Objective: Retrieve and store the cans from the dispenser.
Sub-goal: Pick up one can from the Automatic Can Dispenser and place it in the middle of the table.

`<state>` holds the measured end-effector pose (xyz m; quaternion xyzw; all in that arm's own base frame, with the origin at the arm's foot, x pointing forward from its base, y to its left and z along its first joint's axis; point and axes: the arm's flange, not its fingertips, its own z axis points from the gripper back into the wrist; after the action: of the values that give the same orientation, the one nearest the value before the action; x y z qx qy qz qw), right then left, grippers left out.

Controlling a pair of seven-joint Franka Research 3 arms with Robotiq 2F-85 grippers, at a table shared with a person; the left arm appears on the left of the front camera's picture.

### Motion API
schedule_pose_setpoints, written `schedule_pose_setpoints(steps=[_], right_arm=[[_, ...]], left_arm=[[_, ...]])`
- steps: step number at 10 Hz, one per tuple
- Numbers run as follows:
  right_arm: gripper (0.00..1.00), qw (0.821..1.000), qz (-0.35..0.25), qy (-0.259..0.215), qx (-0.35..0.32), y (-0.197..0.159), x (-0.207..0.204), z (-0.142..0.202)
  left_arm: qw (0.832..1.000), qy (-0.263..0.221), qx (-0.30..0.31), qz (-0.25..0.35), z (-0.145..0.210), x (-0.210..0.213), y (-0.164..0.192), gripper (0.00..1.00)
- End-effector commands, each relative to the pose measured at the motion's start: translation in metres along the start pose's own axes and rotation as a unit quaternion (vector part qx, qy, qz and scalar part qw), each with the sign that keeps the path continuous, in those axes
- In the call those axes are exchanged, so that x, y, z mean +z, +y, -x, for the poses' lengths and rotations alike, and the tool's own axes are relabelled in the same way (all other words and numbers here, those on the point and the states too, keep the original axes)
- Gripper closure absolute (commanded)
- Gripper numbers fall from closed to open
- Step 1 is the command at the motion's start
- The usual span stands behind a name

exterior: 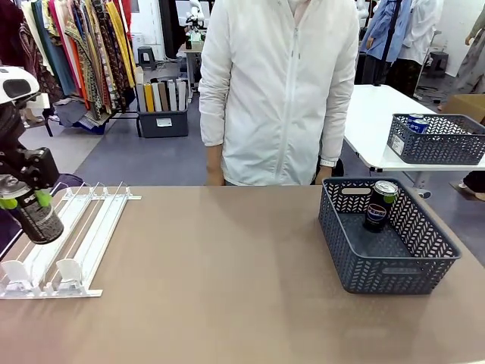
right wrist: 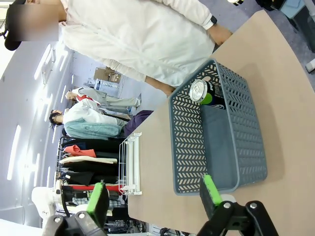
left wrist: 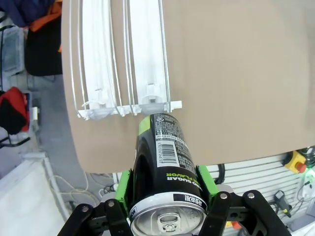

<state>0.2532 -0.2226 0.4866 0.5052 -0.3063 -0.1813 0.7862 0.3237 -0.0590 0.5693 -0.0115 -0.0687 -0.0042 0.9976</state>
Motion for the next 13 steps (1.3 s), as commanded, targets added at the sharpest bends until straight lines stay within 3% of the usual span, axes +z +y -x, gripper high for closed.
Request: schedule_pose_setpoints(steps=[1,4,7,8,11,13], right_arm=[[0.00,1.000,-0.016,-0.009,0.010,0.002,-0.001,-0.003],[0.00,1.000,-0.016,-0.009,0.010,0.002,-0.001,-0.003],[0.00,1.000,-0.016,-0.009,0.010,0.002,-0.001,-0.003],[0.00,1.000,-0.016,-0.009,0.010,0.002,-0.001,-0.003],[0.00,1.000,-0.016,-0.009,0.010,0.002,-0.001,-0.003],[0.00,1.000,-0.016,-0.009,0.010,0.002,-0.001,-0.003]], left_arm=[[1.000,-0.001,0.000,0.000,0.000,0.001,0.000,1.00],[0.999,0.001,-0.027,0.017,-0.043,-0.013,-0.056,1.00],[0.988,0.050,-0.130,0.063,-0.102,-0.067,-0.176,1.00],[0.985,0.058,-0.153,0.049,-0.113,-0.093,-0.221,1.00],[0.976,0.044,-0.208,0.042,-0.118,-0.161,-0.324,1.00],[0.975,0.056,-0.212,0.029,-0.119,-0.179,-0.340,1.00]])
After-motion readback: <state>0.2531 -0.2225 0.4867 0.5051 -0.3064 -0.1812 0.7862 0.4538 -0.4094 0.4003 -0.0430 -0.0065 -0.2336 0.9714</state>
